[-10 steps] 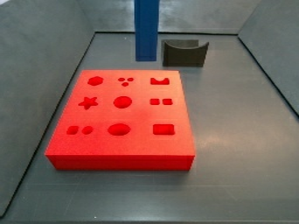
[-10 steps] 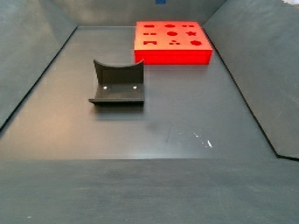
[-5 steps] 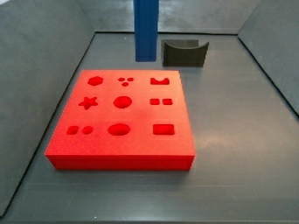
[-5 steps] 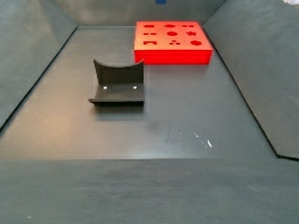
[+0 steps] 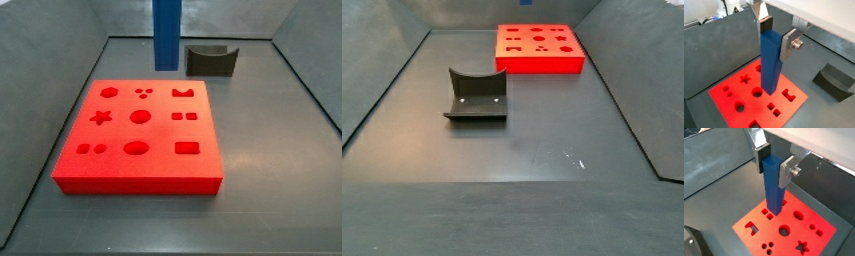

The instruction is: Insert the rectangle object.

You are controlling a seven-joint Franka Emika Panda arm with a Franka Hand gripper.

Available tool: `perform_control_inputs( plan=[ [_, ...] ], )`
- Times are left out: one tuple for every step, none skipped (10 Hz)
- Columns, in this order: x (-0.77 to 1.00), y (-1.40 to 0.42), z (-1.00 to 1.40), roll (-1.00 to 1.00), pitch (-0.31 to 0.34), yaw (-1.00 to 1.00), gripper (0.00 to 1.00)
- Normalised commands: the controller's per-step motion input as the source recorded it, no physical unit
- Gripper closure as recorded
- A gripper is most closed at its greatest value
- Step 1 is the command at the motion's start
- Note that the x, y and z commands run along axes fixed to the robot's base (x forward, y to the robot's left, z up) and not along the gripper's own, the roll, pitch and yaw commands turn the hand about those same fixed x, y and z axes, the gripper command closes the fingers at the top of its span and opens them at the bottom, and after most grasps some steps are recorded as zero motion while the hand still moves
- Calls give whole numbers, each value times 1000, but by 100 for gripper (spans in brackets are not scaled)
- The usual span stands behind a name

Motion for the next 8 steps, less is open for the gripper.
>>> perform_control_inputs(
  plan=[
    [0,0,-9,-10,0,0,100],
    [0,0,-9,-13,0,0,100],
    [0,0,-11,-13,0,0,100],
    [0,0,-11,-16,0,0,100],
    [0,0,-17,-21,0,0,100],
    [0,0,-20,-21,0,0,100],
    [0,0,-20,-21,0,0,100],
    [0,0,-23,-24,0,0,100]
  ],
)
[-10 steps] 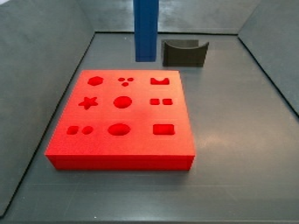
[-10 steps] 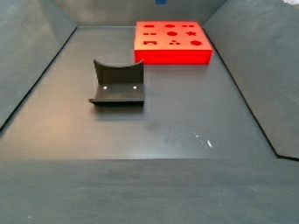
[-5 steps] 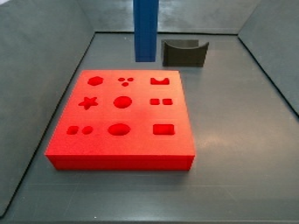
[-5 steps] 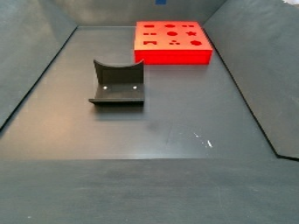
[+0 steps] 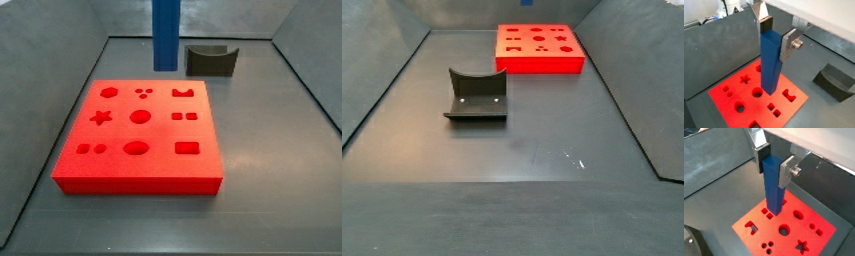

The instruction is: Insert the rectangle object.

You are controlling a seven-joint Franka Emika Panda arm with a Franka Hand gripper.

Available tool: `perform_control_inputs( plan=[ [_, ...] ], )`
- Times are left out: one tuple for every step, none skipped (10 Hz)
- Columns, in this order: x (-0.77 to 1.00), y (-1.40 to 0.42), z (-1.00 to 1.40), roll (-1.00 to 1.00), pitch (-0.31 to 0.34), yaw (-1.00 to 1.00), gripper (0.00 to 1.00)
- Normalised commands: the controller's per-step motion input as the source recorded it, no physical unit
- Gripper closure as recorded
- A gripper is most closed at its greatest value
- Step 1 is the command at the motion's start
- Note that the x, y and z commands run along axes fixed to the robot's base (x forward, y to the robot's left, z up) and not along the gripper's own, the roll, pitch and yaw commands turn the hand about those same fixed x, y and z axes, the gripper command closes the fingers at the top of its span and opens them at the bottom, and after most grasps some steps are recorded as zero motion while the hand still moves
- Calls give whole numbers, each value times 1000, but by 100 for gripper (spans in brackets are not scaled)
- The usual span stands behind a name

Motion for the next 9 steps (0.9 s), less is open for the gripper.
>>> perform_control_inputs(
  plan=[
    [0,0,-23,-23,0,0,100],
    [0,0,-20,-21,0,0,100],
    [0,0,-17,-21,0,0,100],
    [0,0,-14,-20,0,0,100],
    [0,0,-14,-19,0,0,100],
    [0,0,-6,-10,0,0,100],
    [0,0,-3,-4,0,0,100],
    [0,0,-6,-6,0,0,100],
    [0,0,-6,-7,0,0,100]
  ],
)
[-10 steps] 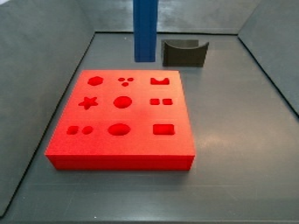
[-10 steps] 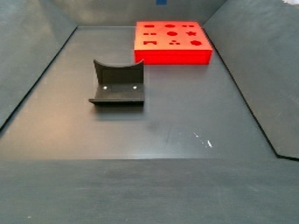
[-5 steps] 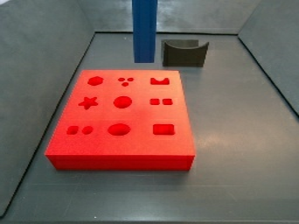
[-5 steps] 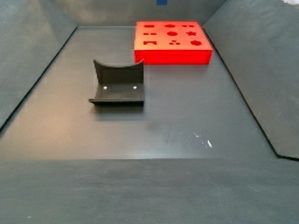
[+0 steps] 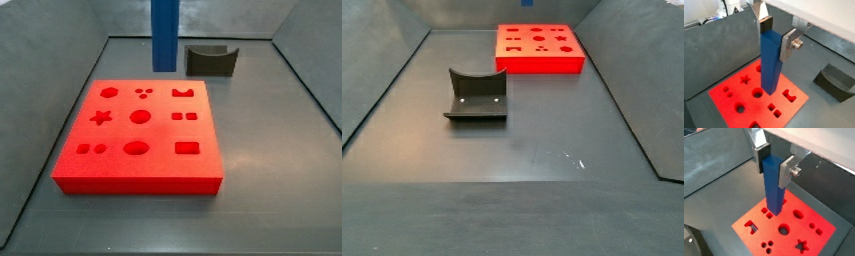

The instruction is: Insert the rectangle object.

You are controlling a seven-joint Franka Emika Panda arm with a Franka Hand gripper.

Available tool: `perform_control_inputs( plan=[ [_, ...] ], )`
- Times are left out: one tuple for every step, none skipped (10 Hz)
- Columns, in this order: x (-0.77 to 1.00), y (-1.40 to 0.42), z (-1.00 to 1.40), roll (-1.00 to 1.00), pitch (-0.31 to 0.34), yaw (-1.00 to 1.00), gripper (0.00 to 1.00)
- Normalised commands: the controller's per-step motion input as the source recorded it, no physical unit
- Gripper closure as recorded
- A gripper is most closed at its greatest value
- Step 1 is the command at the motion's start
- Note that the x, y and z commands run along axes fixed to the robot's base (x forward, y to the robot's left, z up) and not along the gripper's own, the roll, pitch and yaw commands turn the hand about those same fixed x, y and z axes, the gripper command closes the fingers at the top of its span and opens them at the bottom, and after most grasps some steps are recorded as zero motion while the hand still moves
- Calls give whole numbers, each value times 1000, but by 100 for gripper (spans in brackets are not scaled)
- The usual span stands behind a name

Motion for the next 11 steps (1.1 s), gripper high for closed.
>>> perform_control_inputs(
  plan=[
    [0,0,-6,-11,0,0,100],
    [0,0,-6,-11,0,0,100],
    [0,0,-9,-11,0,0,100],
    [0,0,-11,-14,0,0,100],
    [0,0,-17,-20,0,0,100],
    [0,0,-23,-20,0,0,100],
    [0,0,-26,-21,0,0,100],
    [0,0,-20,-20,0,0,100],
    [0,0,-20,-20,0,0,100],
    [0,0,-17,-19,0,0,100],
    [0,0,-11,-14,0,0,100]
  ],
)
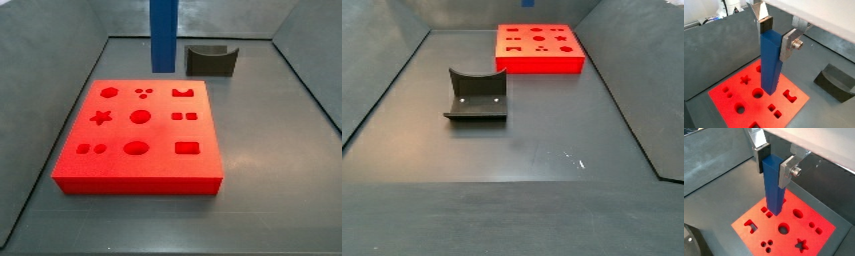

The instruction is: Insert the rectangle object.

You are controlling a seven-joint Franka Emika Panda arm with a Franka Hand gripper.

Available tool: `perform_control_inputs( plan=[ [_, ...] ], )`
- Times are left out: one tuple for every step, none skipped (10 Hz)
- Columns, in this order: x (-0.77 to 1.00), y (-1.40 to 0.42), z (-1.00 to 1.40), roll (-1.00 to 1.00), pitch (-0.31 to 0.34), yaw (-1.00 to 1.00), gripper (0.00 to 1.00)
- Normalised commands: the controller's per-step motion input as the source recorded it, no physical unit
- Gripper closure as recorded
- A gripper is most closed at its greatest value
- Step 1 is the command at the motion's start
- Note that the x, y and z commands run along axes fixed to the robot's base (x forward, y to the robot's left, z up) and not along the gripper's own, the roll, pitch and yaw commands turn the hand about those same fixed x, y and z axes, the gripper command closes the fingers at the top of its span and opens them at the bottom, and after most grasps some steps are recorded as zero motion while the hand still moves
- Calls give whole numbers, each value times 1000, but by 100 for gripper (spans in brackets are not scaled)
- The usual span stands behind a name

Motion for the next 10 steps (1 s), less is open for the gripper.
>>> perform_control_inputs(
  plan=[
    [0,0,-11,-16,0,0,100],
    [0,0,-11,-16,0,0,100],
    [0,0,-9,-16,0,0,100],
    [0,0,-6,-10,0,0,100],
    [0,0,-3,-6,0,0,100],
    [0,0,0,4,0,0,100],
    [0,-20,0,0,0,0,100],
    [0,-169,0,26,0,0,100],
    [0,-411,0,134,0,0,100],
    [163,-757,0,196,0,0,100]
  ],
)
